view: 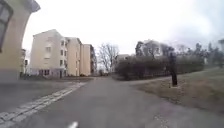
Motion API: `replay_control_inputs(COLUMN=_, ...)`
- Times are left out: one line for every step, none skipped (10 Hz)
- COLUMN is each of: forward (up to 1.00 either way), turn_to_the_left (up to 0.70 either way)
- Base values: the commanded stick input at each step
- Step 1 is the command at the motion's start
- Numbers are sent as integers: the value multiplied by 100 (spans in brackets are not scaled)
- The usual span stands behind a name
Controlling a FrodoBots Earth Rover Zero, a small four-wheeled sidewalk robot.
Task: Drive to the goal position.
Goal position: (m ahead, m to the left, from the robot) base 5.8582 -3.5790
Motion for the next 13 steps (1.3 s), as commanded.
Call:
replay_control_inputs(forward=70, turn_to_the_left=0)
replay_control_inputs(forward=70, turn_to_the_left=0)
replay_control_inputs(forward=70, turn_to_the_left=5)
replay_control_inputs(forward=70, turn_to_the_left=34)
replay_control_inputs(forward=70, turn_to_the_left=34)
replay_control_inputs(forward=70, turn_to_the_left=17)
replay_control_inputs(forward=70, turn_to_the_left=0)
replay_control_inputs(forward=70, turn_to_the_left=0)
replay_control_inputs(forward=70, turn_to_the_left=0)
replay_control_inputs(forward=70, turn_to_the_left=0)
replay_control_inputs(forward=70, turn_to_the_left=0)
replay_control_inputs(forward=70, turn_to_the_left=0)
replay_control_inputs(forward=70, turn_to_the_left=0)
